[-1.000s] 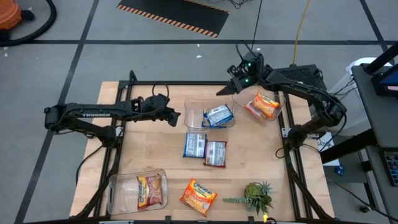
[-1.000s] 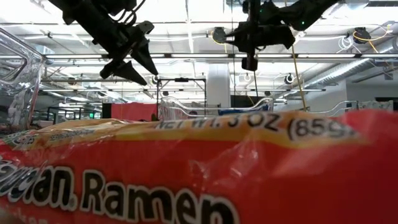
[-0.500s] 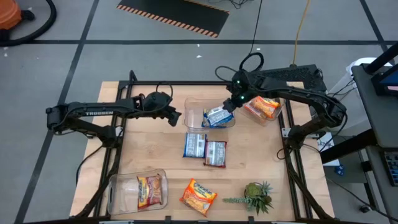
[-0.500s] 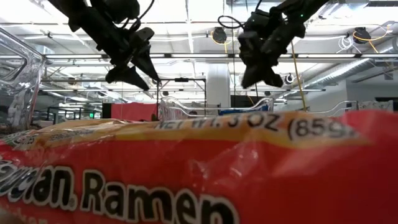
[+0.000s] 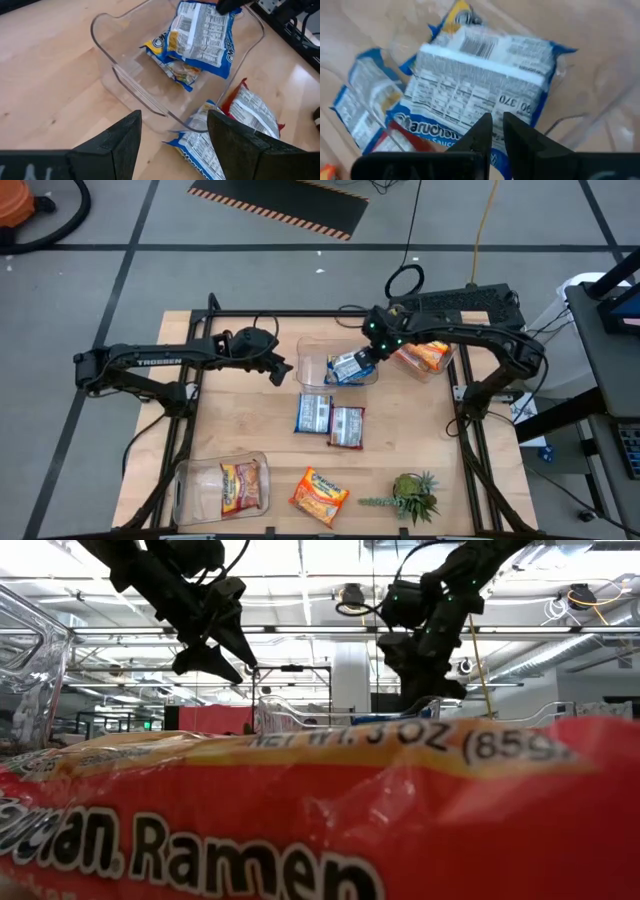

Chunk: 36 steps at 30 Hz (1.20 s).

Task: Sort Maruchan noodles
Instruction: Stack the bottom blue noodle pack on top of the other blue noodle pack into the top left transparent bin, then stack the red noodle pack on top of the other red noodle pack into the bottom transparent bin

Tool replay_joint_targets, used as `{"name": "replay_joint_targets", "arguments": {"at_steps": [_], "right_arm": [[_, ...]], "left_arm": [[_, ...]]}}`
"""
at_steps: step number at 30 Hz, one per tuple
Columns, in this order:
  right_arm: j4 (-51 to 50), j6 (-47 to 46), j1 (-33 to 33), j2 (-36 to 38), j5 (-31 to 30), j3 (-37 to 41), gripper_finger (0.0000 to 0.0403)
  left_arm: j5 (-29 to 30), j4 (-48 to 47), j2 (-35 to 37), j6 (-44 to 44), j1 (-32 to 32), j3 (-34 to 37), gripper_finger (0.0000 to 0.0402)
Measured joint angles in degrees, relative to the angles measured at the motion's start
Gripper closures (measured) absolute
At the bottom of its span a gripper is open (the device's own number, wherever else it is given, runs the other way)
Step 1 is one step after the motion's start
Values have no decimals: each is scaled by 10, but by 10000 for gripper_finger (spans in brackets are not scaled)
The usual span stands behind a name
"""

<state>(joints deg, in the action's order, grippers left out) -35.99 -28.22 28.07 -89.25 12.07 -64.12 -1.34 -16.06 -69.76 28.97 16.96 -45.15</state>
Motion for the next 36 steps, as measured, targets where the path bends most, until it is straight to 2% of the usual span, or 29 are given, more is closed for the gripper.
{"name": "replay_joint_targets", "arguments": {"at_steps": [8, 13, 17, 22, 25, 32, 36], "right_arm": [[31, -11, -18, -36, -2, 0, 365], [46, -50, -31, -41, 0, 0, 365], [72, -92, -45, -10, -7, 0, 365], [98, -136, -72, 51, -74, 0, 365], [87, -162, -84, 82, -89, 0, 365], [35, -226, -143, 124, -90, 2, 365], [34, -294, -180, 136, -90, 25, 361]], "left_arm": [[-8, 0, 0, 19, -13, 0, 172], [-8, 0, 0, 30, -33, 0, 172], [-8, 0, 0, 30, -54, 0, 172], [-8, -3, 0, 14, -79, 0, 172], [-8, -12, 0, -3, -89, 0, 172], [-8, -83, 0, -5, -84, 0, 172], [-8, -119, 0, -6, -84, 0, 172]]}}
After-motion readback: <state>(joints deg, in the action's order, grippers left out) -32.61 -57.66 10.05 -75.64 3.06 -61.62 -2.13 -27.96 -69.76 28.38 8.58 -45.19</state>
